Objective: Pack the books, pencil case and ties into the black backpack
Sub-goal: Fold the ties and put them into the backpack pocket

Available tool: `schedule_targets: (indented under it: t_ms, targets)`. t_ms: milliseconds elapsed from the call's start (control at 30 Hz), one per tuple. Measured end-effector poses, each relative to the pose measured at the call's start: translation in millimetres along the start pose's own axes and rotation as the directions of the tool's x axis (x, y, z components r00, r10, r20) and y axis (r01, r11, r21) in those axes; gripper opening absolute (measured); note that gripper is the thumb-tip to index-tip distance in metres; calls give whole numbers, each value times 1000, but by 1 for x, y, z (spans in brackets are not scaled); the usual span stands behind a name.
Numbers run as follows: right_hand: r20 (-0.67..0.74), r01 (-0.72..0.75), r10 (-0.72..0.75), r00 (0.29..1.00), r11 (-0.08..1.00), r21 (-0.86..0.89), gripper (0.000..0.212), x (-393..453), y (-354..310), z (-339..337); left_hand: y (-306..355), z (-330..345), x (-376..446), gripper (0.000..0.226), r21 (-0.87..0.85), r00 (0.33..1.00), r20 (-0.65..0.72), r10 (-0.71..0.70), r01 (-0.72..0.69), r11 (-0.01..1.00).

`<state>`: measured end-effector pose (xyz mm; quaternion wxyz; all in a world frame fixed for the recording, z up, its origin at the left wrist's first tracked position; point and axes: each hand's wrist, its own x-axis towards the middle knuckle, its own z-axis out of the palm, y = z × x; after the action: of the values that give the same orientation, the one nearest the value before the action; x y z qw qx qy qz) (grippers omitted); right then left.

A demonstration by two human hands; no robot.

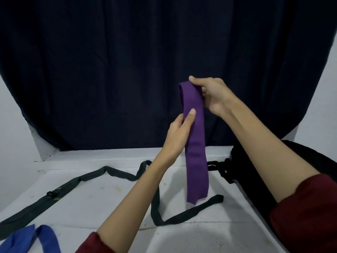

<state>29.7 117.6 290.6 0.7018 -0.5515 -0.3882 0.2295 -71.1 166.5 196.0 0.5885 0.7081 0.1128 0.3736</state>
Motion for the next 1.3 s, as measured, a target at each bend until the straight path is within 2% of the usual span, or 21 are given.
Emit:
schedule_targets:
  t_ms: [67, 133, 267, 400, 467, 600, 767, 800, 833, 900, 933, 1000, 1067, 1133, 1200, 1300]
  targets:
    - [-1, 8, -9, 1000, 1000, -19, 17, -2, -1, 2, 3, 1, 10, 32, -85, 997, 73, -31, 37, 996]
    - [-8, 21, -21, 1000, 1000, -6, 20, -3, -3, 2, 7, 1, 16, 22, -156, 995, 98, -29, 44, 987]
    - [-9, 49, -49, 999, 996, -76, 17, -3, -6, -1, 12, -1, 20, 14, -99, 998, 57, -1, 6, 995]
    - [7, 81, -81, 997, 978, -194, 14, -2, -4, -1, 12, -7, 22, 6, 20, 995, -57, 77, -76, 997]
    - [11, 94, -94, 996, 972, -215, 14, -2, -3, 1, 11, -11, 23, 6, 31, 994, -66, 89, -88, 996]
    - [-8, 85, -87, 996, 982, -167, 12, -2, -1, 4, 7, -11, 15, 14, -75, 999, 27, 27, -25, 997]
    - [-9, 18, -19, 1000, 989, -148, 13, -1, -2, 6, 1, -12, 6, 24, -80, 995, 81, 61, -55, 995]
    - [13, 17, -15, 1000, 988, -155, 15, -1, -3, 4, 0, -15, 6, 28, -80, 995, 12, 96, -95, 992]
    - [46, 20, -13, 999, 986, -164, 17, -2, -5, 3, -1, -19, 6, 30, -63, 983, -113, 144, -152, 986]
    - [127, 35, -14, 992, 986, -165, 21, -3, -11, 0, -6, -27, 8, 18, 15, 901, -355, 249, -261, 965]
    - [160, 42, -18, 987, 988, -151, 22, -5, -13, -1, -11, -31, 10, 22, 70, 881, -392, 263, -256, 964]
    - [199, 52, -28, 980, 992, -117, 22, -6, -17, 0, -16, -35, 18, 51, 134, 939, -295, 178, -144, 980]
    - [218, 61, -38, 975, 993, -99, 20, -7, -18, 2, -16, -32, 26, 60, 114, 988, -141, 58, -42, 993]
    - [242, 70, -43, 969, 992, -104, 21, -7, -17, 2, -12, -27, 32, 38, 78, 999, -42, 20, -16, 997]
    - [263, 72, -41, 964, 991, -112, 21, -8, -17, -2, -7, -24, 34, 10, 67, 1000, -9, 30, -29, 997]
    - [272, 53, -30, 962, 995, -78, 23, -8, -16, -13, -1, -28, 41, 20, -16, 1000, -7, 14, -15, 1000]
